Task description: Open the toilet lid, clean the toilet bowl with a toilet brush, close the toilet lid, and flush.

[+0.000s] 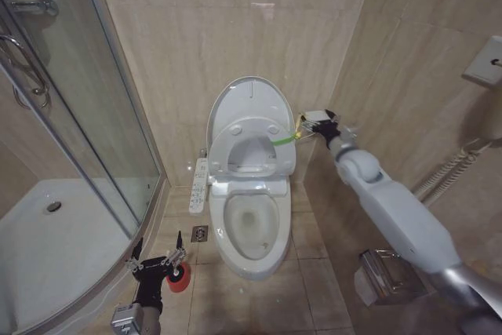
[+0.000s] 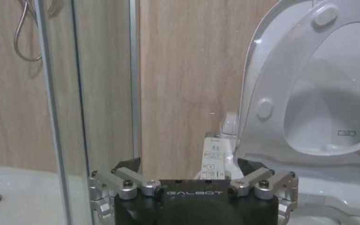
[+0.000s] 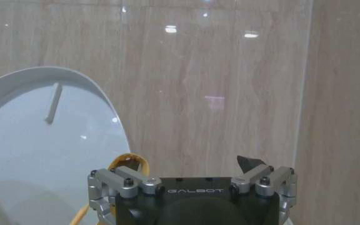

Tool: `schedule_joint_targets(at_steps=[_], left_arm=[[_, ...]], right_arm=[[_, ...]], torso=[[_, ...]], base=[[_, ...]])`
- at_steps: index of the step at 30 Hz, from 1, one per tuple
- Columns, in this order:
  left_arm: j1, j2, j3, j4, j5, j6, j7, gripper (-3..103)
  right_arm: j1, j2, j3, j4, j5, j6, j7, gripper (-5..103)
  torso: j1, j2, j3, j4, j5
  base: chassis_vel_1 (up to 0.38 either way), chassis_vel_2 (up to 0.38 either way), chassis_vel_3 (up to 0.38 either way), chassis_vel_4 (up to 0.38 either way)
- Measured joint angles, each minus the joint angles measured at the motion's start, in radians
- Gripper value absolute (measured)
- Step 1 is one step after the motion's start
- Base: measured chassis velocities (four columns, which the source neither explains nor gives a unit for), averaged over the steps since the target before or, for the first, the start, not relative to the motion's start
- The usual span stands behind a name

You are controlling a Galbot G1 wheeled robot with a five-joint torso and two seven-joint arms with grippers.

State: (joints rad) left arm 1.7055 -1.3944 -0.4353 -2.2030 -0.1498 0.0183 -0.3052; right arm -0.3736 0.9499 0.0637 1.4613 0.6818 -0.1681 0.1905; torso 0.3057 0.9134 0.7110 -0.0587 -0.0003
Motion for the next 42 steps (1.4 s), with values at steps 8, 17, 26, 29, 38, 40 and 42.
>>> schedule_joint_targets(at_steps=[8,17,26,29,38,40,42], left_arm=[[0.000,0.000,0.000,0.000,0.000,0.000,0.000,100],[0.000,0.000,0.000,0.000,0.000,0.000,0.000,100],[0.000,0.000,0.000,0.000,0.000,0.000,0.000,100],[0.000,0.000,0.000,0.000,0.000,0.000,0.000,100],[0.000,0.000,0.000,0.000,0.000,0.000,0.000,100],[0.000,0.000,0.000,0.000,0.000,0.000,0.000,100],[0.000,0.000,0.000,0.000,0.000,0.000,0.000,100]], right_arm=[[0.175,0.078,-0.109,-0.159,-0.016,0.018,0.032,100],[0.274,0.144,-0.156,-0.305,-0.062,0.048,0.063,71],[0.273,0.120,-0.143,-0.347,-0.158,0.042,0.096,43],[0.255,0.096,-0.136,-0.334,-0.164,0.033,0.094,43],[0.175,0.023,-0.100,-0.237,-0.144,0.031,0.054,3],[0.167,0.018,-0.095,-0.232,-0.143,0.031,0.050,3],[0.155,0.009,-0.087,-0.224,-0.139,0.032,0.042,3]], torso=[[0.000,0.000,0.000,0.0002,0.0002],[0.000,0.000,0.000,0.0002,0.0003],[0.000,0.000,0.000,0.0007,0.0005],[0.000,0.000,0.000,0.0009,0.0005],[0.000,0.000,0.000,0.0005,0.0006],[0.000,0.000,0.000,0.0003,0.0004],[0.000,0.000,0.000,0.0003,0.0004]], base=[[0.000,0.000,0.000,0.000],[0.000,0.000,0.000,0.000],[0.000,0.000,0.000,0.000],[0.000,0.000,0.000,0.000],[0.000,0.000,0.000,0.000],[0.000,0.000,0.000,0.000],[0.000,0.000,0.000,0.000]])
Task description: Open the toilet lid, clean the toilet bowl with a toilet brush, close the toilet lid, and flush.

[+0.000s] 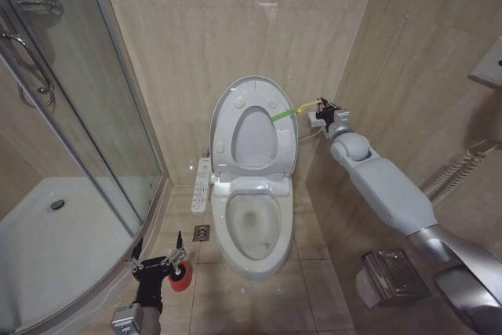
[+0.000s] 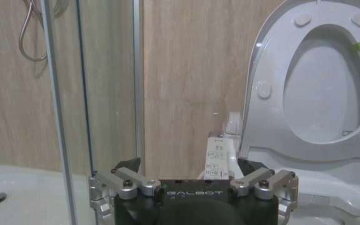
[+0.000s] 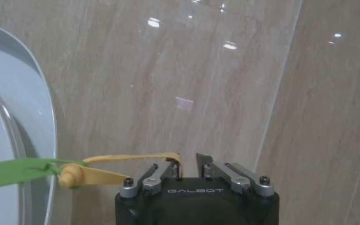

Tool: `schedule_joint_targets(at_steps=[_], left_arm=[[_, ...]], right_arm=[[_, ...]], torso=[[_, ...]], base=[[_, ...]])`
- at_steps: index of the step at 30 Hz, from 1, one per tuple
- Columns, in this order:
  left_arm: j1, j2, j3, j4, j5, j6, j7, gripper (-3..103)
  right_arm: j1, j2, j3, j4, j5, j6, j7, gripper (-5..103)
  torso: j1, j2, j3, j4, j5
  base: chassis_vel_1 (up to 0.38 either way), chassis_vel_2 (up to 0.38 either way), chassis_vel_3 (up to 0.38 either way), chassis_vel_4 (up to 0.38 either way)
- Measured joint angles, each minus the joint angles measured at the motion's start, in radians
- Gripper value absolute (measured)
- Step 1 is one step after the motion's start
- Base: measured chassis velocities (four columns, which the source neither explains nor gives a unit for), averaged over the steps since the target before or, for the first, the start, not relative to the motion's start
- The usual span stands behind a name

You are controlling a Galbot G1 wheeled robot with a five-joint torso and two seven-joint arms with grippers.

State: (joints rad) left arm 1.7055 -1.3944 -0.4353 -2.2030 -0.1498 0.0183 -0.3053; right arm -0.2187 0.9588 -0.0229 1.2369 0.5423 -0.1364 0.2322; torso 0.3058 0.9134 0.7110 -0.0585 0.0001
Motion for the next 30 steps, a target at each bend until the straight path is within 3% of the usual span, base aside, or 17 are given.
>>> schedule_joint_targets(at_steps=[3,4,10,11,18,19,25,26,30], left_arm=[[0.000,0.000,0.000,0.000,0.000,0.000,0.000,100],[0.000,0.000,0.000,0.000,0.000,0.000,0.000,100],[0.000,0.000,0.000,0.000,0.000,0.000,0.000,100],[0.000,0.000,0.000,0.000,0.000,0.000,0.000,100],[0.000,0.000,0.000,0.000,0.000,0.000,0.000,100],[0.000,0.000,0.000,0.000,0.000,0.000,0.000,100],[0.000,0.000,0.000,0.000,0.000,0.000,0.000,100],[0.000,0.000,0.000,0.000,0.000,0.000,0.000,100],[0.000,0.000,0.000,0.000,0.000,0.000,0.000,100]], right_arm=[[-0.009,-0.011,0.005,0.009,0.005,0.001,-0.012,3],[-0.013,-0.016,0.006,0.014,0.007,0.002,-0.017,30],[-0.027,-0.040,0.006,0.029,0.012,0.010,-0.062,30],[-0.031,-0.047,0.006,0.033,0.013,0.014,-0.074,57],[-0.057,-0.071,0.010,0.055,0.014,0.018,-0.133,57],[-0.064,-0.074,0.013,0.059,0.015,0.019,-0.140,84],[-0.090,-0.084,0.026,0.071,0.017,0.027,-0.181,84],[-0.093,-0.086,0.027,0.072,0.017,0.034,-0.190,100],[-0.104,-0.089,0.032,0.077,0.019,0.046,-0.199,100]], torso=[[0.000,0.000,0.000,-0.0003,0.0000],[0.000,0.000,0.000,-0.0004,0.0000],[0.000,0.000,0.000,-0.0008,0.0000],[0.000,0.000,0.000,-0.0009,0.0000],[0.000,0.000,0.000,-0.0005,0.0000],[0.000,0.000,0.000,-0.0006,-0.0001],[0.000,0.000,0.000,-0.0004,-0.0001],[0.000,0.000,0.000,-0.0004,-0.0002],[0.000,0.000,0.000,-0.0004,-0.0001]], base=[[0.000,0.000,0.000,0.000],[0.000,0.000,0.000,0.000],[0.000,0.000,0.000,0.000],[0.000,0.000,0.000,0.000],[0.000,0.000,0.000,0.000],[0.000,0.000,0.000,0.000],[0.000,0.000,0.000,0.000],[0.000,0.000,0.000,0.000],[0.000,0.000,0.000,0.000]])
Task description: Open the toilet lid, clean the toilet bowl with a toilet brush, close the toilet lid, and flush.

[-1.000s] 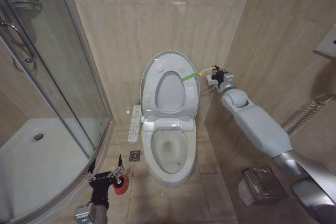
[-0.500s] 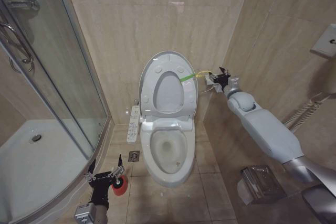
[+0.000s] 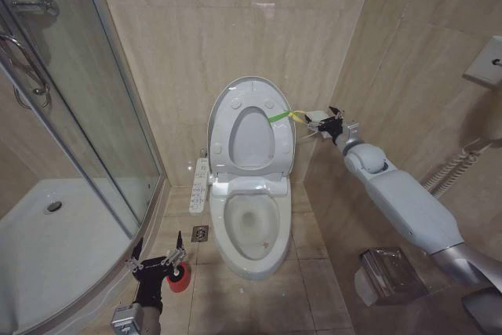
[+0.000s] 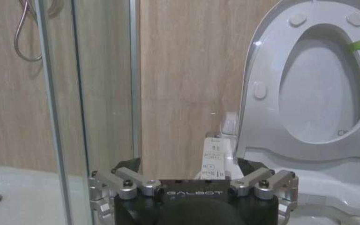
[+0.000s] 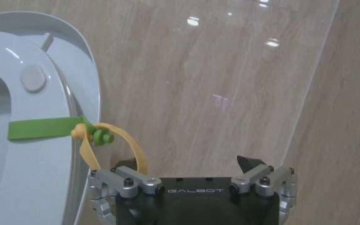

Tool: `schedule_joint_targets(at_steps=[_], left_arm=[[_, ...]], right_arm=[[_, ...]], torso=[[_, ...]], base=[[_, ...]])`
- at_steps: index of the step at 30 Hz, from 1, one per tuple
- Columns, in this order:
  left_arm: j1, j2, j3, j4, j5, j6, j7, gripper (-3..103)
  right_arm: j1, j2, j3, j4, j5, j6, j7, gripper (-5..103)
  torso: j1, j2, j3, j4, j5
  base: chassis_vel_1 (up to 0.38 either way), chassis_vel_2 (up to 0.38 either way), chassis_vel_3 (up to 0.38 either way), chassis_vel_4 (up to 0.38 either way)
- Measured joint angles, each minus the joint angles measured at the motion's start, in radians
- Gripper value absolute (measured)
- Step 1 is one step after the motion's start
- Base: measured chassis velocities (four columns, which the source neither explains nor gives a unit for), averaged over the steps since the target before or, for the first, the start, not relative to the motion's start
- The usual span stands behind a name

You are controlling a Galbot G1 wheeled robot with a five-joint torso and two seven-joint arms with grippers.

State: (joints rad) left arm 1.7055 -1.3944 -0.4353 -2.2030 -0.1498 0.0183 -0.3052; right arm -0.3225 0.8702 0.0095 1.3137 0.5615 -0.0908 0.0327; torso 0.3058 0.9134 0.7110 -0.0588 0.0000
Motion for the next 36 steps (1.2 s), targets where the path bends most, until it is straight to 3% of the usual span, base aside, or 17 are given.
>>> schedule_joint_targets(at_steps=[8,18,36], left_arm=[[0.000,0.000,0.000,0.000,0.000,0.000,0.000,100],[0.000,0.000,0.000,0.000,0.000,0.000,0.000,100],[0.000,0.000,0.000,0.000,0.000,0.000,0.000,100]], right_arm=[[-0.009,0.004,0.002,0.023,0.033,0.027,0.011,100],[-0.057,-0.061,0.003,0.107,0.068,0.001,-0.047,100],[-0.283,-0.152,0.194,0.236,0.129,0.028,-0.080,100]], torso=[[0.000,0.000,0.000,0.0004,0.0000],[0.000,0.000,0.000,0.0003,0.0000],[0.000,0.000,0.000,0.0006,-0.0001]], base=[[0.000,0.000,0.000,0.000],[0.000,0.000,0.000,0.000],[0.000,0.000,0.000,0.000]])
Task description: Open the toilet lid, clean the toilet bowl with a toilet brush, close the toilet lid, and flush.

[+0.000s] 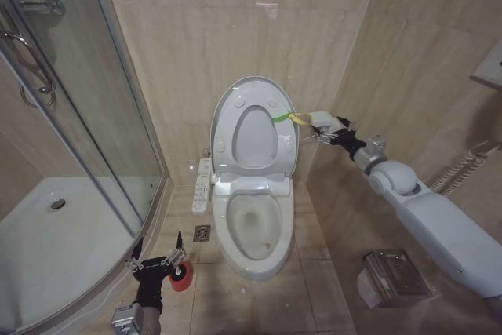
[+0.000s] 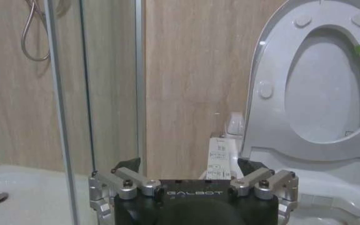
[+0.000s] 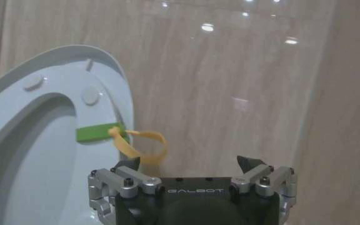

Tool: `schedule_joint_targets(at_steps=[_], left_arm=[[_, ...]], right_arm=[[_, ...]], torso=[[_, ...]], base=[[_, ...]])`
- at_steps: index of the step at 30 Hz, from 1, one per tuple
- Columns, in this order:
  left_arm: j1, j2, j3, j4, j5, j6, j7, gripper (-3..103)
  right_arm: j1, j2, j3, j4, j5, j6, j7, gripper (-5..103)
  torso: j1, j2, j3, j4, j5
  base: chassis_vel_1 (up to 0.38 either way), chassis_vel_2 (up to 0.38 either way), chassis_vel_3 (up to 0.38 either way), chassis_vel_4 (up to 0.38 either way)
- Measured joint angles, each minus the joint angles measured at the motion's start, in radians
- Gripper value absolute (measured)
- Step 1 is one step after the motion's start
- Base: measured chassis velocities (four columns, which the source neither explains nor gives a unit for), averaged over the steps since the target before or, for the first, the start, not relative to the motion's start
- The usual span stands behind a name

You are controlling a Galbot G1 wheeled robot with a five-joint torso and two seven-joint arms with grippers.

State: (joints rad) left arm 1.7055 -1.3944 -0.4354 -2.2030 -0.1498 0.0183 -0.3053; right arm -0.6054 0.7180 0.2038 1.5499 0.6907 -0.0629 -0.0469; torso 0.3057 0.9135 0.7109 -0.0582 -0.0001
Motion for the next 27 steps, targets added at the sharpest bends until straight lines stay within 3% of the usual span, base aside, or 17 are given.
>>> schedule_joint_targets(at_steps=[10,19,27], left_arm=[[0.000,0.000,0.000,0.000,0.000,0.000,0.000,100],[0.000,0.000,0.000,0.000,0.000,0.000,0.000,100],[0.000,0.000,0.000,0.000,0.000,0.000,0.000,100]], right_arm=[[-0.104,0.006,0.121,0.035,0.029,0.009,0.021,100],[-0.301,0.010,0.283,0.114,0.059,0.002,0.046,100],[-0.395,0.018,0.336,0.173,0.060,0.003,0.054,96]], torso=[[0.000,0.000,0.000,-0.0002,0.0002],[0.000,0.000,0.000,-0.0010,0.0004],[0.000,0.000,0.000,-0.0008,0.0002]], base=[[0.000,0.000,0.000,0.000],[0.000,0.000,0.000,0.000],[0.000,0.000,0.000,0.000]])
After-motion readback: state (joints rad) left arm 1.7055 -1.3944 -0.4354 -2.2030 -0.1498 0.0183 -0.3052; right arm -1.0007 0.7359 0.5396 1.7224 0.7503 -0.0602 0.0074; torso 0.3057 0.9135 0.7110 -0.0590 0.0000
